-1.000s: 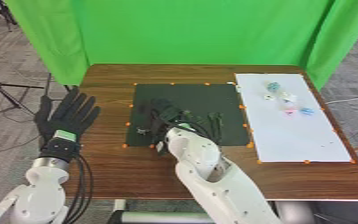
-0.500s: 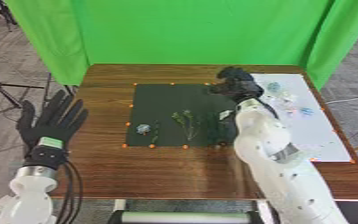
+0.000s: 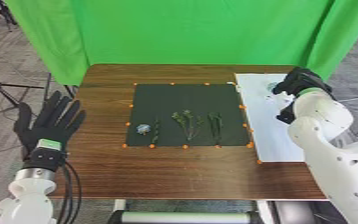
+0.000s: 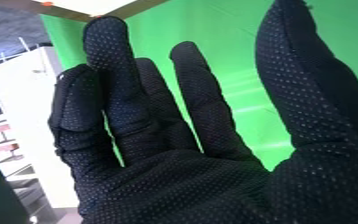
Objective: Arrange flowers
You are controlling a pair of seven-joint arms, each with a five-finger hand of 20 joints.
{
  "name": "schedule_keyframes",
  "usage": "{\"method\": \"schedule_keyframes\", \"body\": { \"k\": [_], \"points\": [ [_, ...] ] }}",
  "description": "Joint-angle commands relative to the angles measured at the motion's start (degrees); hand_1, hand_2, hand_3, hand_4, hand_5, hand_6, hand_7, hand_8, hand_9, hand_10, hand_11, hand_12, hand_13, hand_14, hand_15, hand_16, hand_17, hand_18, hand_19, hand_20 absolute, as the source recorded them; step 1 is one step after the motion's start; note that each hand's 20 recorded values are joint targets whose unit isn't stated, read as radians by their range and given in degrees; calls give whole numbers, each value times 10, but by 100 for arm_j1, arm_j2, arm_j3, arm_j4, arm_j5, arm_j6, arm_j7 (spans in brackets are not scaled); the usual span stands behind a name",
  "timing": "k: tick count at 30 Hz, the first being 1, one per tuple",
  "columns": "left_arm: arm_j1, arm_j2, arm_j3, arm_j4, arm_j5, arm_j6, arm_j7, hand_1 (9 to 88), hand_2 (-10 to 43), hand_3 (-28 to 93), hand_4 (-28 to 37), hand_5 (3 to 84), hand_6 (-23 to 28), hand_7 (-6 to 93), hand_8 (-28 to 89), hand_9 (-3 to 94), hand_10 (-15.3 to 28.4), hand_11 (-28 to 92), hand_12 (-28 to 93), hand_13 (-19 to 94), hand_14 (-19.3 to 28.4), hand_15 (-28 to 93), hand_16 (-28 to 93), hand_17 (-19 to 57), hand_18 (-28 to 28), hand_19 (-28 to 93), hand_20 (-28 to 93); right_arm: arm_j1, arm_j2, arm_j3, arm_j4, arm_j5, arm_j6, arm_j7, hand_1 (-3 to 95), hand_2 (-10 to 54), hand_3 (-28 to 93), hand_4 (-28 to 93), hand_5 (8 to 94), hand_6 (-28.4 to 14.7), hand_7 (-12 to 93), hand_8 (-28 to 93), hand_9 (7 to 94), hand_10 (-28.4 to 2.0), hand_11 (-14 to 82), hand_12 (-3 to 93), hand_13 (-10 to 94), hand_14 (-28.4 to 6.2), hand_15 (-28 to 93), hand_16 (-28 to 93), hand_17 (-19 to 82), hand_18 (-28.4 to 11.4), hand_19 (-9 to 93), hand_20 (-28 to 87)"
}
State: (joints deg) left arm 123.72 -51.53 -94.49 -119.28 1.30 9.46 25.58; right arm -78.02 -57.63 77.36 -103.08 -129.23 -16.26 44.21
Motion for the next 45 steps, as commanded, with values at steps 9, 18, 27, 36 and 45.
{"method": "schedule_keyframes", "body": {
  "k": [9, 18, 27, 36, 45],
  "points": [
    [155, -50, -75, -67, -3, 10, -3, 243, 138, 708, -283, 370, 62, 127, -98, 351, 134, 205, 94, 261, 154, 372, -85, -54, 141, 359, 88, -258, 82, 167, 159, 151, -869, 379, 405, -95, 782, -239, 547, -102, 112, -97, 459, -193, 103, 135, 547, -166, 595, 184, 339, -243, 877, 324],
    [140, -41, -5, -49, -40, 40, 21, 247, 137, 708, -283, 371, 63, 132, -98, 350, 135, 205, 95, 259, 154, 373, -88, -53, 140, 361, 88, -378, -30, 76, 781, -194, -336, 59, 461, -95, 808, -272, 530, -65, 158, -118, 475, -161, 119, 131, 570, -140, 573, 207, 353, -232, 889, 308],
    [212, -32, -42, -103, -51, 100, 64, 249, 137, 708, -283, 372, 64, 133, -99, 346, 134, 208, 97, 249, 151, 366, -86, -53, 140, 361, 87, -493, -47, -16, 1027, -158, 68, 115, 601, -95, 727, -282, 629, -30, 214, -107, 673, -128, 166, 220, 644, -73, 490, 380, 378, -211, 893, 312],
    [193, -83, -51, -78, -2, 43, -53, 250, 137, 708, -283, 372, 66, 133, -99, 346, 140, 215, 98, 252, 154, 376, -85, -53, 140, 362, 87, -657, 77, -355, 625, -704, 1245, 61, 627, -95, 728, -282, 747, -21, 329, 36, 816, -105, 75, 346, 715, -62, 454, 418, 393, -202, 849, 305],
    [-43, -103, 134, 49, 61, 25, -183, 251, 142, 711, -283, 372, 66, 131, -99, 351, 140, 216, 97, 288, 160, 425, -81, -53, 140, 365, 87, -124, 94, -988, -239, -938, 1609, -550, 619, -95, 757, -283, 770, -22, 326, 56, 841, -99, 82, 360, 738, -60, 464, 427, 407, -217, 871, 327]
  ]
}}
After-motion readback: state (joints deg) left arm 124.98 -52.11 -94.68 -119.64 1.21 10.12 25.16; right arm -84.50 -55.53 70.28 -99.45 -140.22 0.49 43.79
